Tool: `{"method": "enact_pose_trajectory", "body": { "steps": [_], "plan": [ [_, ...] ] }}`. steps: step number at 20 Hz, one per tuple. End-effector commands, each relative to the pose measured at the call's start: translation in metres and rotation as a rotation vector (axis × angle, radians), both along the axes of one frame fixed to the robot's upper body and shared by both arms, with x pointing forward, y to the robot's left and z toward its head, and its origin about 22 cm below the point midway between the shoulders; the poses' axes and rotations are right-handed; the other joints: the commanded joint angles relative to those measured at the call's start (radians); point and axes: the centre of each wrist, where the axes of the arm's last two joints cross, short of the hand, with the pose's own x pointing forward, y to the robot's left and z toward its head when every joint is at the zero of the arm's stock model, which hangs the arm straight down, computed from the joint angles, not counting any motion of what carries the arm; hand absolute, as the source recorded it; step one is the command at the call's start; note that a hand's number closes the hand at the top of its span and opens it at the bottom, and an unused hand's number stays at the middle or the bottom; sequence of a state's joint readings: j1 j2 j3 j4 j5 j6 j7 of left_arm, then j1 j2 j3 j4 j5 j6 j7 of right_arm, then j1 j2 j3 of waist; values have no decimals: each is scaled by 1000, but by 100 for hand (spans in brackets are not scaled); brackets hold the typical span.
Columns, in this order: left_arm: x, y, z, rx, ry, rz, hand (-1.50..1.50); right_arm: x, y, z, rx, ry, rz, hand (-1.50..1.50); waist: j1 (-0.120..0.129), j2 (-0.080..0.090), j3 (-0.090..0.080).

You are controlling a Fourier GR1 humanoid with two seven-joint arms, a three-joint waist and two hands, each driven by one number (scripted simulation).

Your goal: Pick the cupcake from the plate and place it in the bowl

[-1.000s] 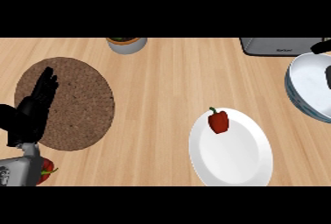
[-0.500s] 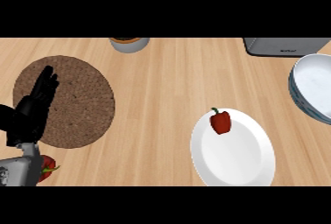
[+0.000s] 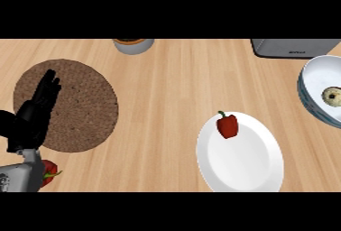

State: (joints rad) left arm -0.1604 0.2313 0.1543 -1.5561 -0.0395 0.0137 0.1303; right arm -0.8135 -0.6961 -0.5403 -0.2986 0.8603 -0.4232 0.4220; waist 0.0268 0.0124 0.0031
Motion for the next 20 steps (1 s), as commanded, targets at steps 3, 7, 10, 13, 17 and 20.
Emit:
{"method": "enact_pose_trajectory", "body": {
  "steps": [3,7,10,13,17,20],
  "plan": [
    [-2,7,2,-5,13,49,0,0,3,3,43,-402,-17,-150,-34,-16,1],
    [-5,8,-10,-11,12,36,0,-7,-10,27,37,-702,-74,-150,-42,-14,1],
    [-11,22,-2,11,17,66,0,-36,-32,15,77,-818,-104,-150,-52,-22,-1],
    [-11,16,-8,1,21,53,0,-74,-51,-8,129,-828,-91,-150,-50,-19,-3],
    [-4,4,0,-2,36,75,0,-126,-65,-24,146,-779,-47,-150,-68,-23,-5],
    [-19,10,-15,11,19,70,0,-176,-74,-39,167,-820,-50,-150,-64,-23,-5]
  ]
}}
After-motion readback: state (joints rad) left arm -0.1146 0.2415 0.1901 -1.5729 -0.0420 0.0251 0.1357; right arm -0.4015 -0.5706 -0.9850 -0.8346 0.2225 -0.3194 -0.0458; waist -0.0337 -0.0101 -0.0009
